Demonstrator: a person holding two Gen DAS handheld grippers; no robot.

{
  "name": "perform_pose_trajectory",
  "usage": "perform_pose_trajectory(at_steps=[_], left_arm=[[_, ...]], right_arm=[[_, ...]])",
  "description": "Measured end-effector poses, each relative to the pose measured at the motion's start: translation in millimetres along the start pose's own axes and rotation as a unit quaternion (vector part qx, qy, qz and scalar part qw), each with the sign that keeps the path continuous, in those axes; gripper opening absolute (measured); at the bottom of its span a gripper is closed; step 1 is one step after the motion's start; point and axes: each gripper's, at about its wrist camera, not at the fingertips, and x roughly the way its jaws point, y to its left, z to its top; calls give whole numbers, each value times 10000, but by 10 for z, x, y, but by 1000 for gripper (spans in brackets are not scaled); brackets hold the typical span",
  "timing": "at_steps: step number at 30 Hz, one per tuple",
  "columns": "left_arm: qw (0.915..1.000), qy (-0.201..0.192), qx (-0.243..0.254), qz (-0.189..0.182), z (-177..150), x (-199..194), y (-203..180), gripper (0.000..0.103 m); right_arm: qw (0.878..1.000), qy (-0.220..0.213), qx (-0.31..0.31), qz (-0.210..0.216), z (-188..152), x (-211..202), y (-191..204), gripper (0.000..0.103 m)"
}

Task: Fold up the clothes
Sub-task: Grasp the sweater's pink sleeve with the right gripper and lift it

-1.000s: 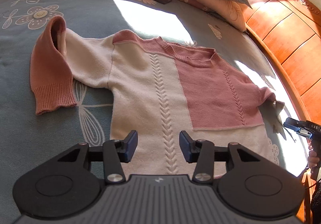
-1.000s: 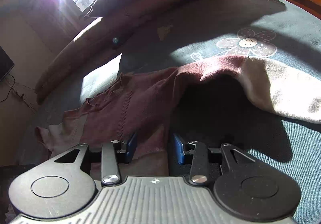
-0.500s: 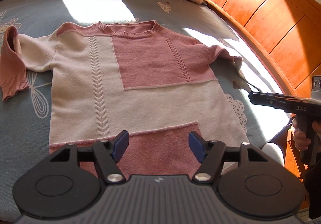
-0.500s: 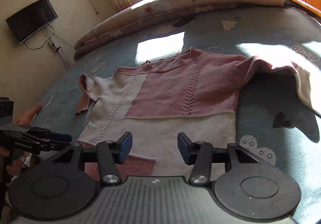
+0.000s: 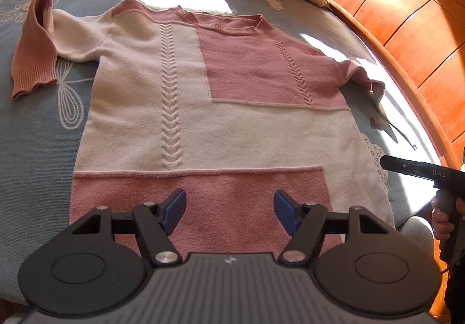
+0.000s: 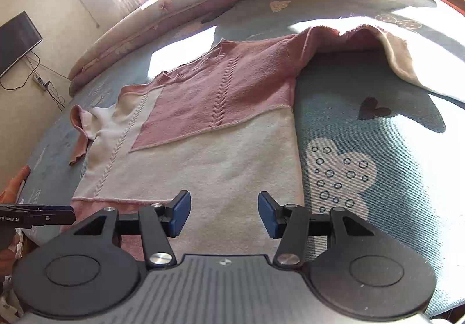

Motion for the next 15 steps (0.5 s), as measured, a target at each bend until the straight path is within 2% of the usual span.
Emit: perform_pose_trajectory(at_steps=[4,8,12,15], left_arm=[[9986,-217,-427,232,93,-27,348,67],[9946,-441,-829,450,217,-27,675,67],[9902,-610,-1099,613,344,33,940,67],[9882,-653,-1214,664,446,140,1078,67]], right_arm=[[9988,-42,483,-72,21,48,-379,56],[9952,93,973,82,-17,187,-671,56],[9921,-6,1186,401,22,264,-766,57],[9917,-6,1199,469,117,338,-787,57]])
